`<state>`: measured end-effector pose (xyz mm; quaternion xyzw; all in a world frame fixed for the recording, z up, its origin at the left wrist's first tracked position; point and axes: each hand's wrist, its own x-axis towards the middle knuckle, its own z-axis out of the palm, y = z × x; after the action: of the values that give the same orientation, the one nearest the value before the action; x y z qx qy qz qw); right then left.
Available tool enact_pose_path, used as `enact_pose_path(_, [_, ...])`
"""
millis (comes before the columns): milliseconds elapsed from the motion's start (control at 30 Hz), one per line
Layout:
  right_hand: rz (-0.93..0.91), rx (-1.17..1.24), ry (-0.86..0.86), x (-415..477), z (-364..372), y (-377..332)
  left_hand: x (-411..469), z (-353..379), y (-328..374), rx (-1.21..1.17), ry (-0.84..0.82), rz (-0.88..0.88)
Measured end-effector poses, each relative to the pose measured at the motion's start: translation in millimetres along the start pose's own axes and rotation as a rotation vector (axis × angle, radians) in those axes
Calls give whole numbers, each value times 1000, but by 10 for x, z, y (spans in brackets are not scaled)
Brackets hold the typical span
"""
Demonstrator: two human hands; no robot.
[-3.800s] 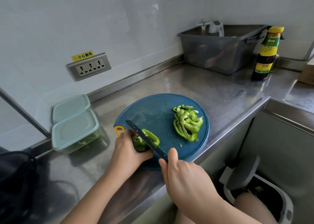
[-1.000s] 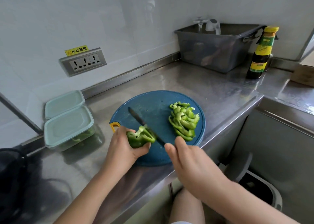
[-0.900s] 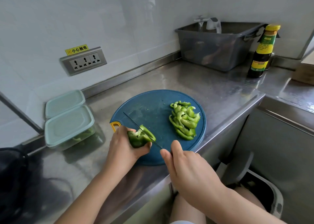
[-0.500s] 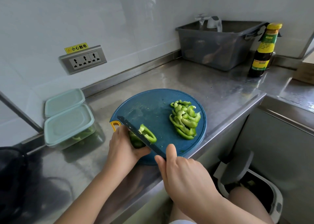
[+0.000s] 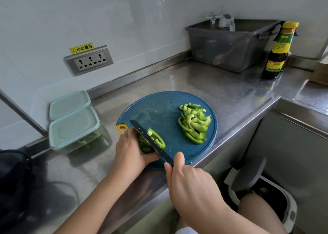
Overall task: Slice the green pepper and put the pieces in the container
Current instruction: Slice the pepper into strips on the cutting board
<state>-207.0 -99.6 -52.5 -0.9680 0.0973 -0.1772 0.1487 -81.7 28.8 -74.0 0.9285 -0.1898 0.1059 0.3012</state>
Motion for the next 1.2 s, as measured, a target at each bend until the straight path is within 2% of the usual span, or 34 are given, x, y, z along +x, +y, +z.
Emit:
enact_pose_path(200, [-10, -4, -16, 33, 25, -23, -18, -51, 100, -15, -1, -38])
enact_pose_path(300, [5, -77, -131, 86, -14, -41, -8, -65, 129, -15, -10, -91])
enact_pose_path(367, [-82, -31, -185, 166, 57, 14, -3, -82, 150, -26, -30, -120])
enact_pose_path(433, [-96, 83, -238, 243, 38, 19, 12, -98, 152, -43, -64, -137])
enact_pose_path(533, [-108, 109, -274, 366, 10, 7, 32, -122, 150, -61, -94, -131])
enact_pose_path(667, [-244, 9, -327, 653, -4, 14, 26, -136, 159, -43, -109, -100])
enact_pose_path(767, [-287, -27, -431, 865, -29, -34, 12, -174, 136, -44, -118, -59])
enact_pose_path(867, [-350, -62, -449, 962, -90, -47, -13, -222, 129, -98, -197, -50])
enact_pose_path(933, [-314, -87, -472, 994, -69, -60, -57, -221, 159, -152, -235, -52])
enact_pose_path(1100, [-120, 10, -504, 1050, -164, 152, -35, -198, 117, -180, -116, -127])
enact_pose_path(1200, [-13, 157, -426, 980, -314, 299, -29, -178, 111, -203, -122, -163])
